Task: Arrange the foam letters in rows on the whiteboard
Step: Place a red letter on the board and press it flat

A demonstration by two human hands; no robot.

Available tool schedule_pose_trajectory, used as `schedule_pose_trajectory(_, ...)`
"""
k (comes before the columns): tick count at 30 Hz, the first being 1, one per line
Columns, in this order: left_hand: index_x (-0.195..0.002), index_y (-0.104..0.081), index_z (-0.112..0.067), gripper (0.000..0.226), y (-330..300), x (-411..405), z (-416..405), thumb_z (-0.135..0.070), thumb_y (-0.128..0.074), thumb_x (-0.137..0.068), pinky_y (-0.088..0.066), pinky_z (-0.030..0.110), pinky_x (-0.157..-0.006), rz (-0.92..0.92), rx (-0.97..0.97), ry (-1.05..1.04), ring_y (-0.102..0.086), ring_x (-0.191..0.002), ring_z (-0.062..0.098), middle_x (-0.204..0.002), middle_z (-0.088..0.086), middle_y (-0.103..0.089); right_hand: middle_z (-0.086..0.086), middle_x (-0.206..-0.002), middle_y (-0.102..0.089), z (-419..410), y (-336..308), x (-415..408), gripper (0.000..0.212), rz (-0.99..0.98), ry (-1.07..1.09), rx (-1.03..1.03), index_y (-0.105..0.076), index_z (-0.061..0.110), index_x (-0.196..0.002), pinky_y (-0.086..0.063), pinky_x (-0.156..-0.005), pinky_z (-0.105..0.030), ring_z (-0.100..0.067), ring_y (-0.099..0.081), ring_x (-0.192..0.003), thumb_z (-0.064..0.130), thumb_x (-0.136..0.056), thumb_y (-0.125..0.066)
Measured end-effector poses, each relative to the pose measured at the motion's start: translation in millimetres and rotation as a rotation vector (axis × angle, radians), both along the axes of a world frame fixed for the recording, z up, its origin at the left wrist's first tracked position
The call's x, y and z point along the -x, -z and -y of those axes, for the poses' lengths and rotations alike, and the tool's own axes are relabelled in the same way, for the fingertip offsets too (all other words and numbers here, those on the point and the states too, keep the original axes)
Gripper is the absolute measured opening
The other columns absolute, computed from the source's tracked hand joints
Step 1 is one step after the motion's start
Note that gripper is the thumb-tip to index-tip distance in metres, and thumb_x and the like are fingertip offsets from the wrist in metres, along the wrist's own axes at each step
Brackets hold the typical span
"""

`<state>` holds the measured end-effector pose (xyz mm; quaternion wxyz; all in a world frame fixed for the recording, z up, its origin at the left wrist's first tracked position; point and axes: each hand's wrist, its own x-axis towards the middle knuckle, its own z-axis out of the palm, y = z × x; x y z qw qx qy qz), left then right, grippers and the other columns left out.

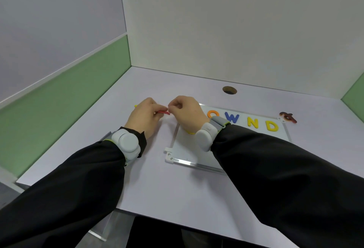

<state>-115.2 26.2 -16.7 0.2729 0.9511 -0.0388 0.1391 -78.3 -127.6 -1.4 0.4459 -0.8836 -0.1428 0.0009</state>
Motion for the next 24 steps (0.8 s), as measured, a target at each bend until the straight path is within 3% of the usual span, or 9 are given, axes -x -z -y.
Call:
schedule_pose_trajectory(2, -0.106, -0.076, -0.028, 0.022, -2, -1, 5, -0.016, -0.061, -0.096, -0.041, 0.026, -0.080, 0.043, 0.032, 0.045, -0.051, -0.086, 0.015, -0.095, -0.002, -0.051, 0.000, -0.083, -0.074, 9, -4, -1, 0.013, -0.058, -0.029, -0.046, -0.071, 0.014, -0.088, -0.056, -0.080, -0.035, -0.017, -0.068, -0.082, 0.026, -0.085, -0.066)
schedule_pose_trajectory(6, -0.111, -0.075, -0.022, 0.020, -10, 0, 19, -0.019, -0.064, -0.094, -0.037, 0.021, -0.078, 0.074, 0.056, 0.044, -0.050, -0.083, 0.013, -0.092, -0.006, -0.051, -0.005, -0.081, -0.074, 30, -8, 2, 0.019, -0.100, -0.040, -0.150, -0.069, 0.011, -0.101, -0.056, -0.071, -0.030, -0.014, -0.066, -0.069, 0.015, -0.083, -0.071)
schedule_pose_trajectory(10, -0.119, -0.071, -0.021, 0.030, -16, 2, 37, -0.011, -0.063, -0.092, -0.036, 0.018, -0.079, 0.059, 0.044, 0.080, -0.052, -0.084, 0.011, -0.093, -0.008, -0.052, -0.005, -0.084, -0.075, 53, -13, 4, 0.022, -0.067, -0.001, -0.178, -0.067, 0.013, -0.104, -0.057, -0.077, -0.030, -0.018, -0.070, -0.074, 0.009, -0.082, -0.070)
schedule_pose_trajectory(14, -0.122, -0.067, -0.023, 0.041, -23, 10, 57, -0.006, -0.056, -0.086, -0.045, 0.024, -0.081, 0.022, 0.086, 0.116, -0.058, -0.085, 0.011, -0.098, -0.009, -0.061, -0.008, -0.085, -0.072, 78, -21, 6, 0.024, -0.049, 0.014, -0.188, -0.065, 0.004, -0.108, -0.050, -0.063, -0.014, -0.010, -0.066, -0.065, -0.003, -0.085, -0.062)
schedule_pose_trajectory(20, -0.102, -0.074, -0.025, 0.016, -28, 16, 84, -0.024, -0.060, -0.093, -0.051, 0.027, -0.078, -0.029, 0.200, 0.109, -0.063, -0.082, 0.012, -0.088, -0.010, -0.070, -0.008, -0.090, -0.072, 108, -25, 10, 0.016, -0.004, 0.066, -0.195, -0.068, 0.011, -0.104, -0.054, -0.064, -0.016, -0.012, -0.065, -0.071, 0.008, -0.088, -0.067)
schedule_pose_trajectory(24, -0.103, -0.072, -0.019, 0.015, -27, 16, 105, -0.026, -0.062, -0.095, -0.052, 0.027, -0.078, -0.074, 0.232, 0.155, -0.066, -0.085, 0.014, -0.090, -0.005, -0.071, 0.006, -0.077, -0.068, 132, -27, 13, 0.012, 0.014, 0.086, -0.156, -0.073, 0.009, -0.097, -0.046, -0.062, -0.009, 0.001, -0.060, -0.065, 0.012, -0.088, -0.067)
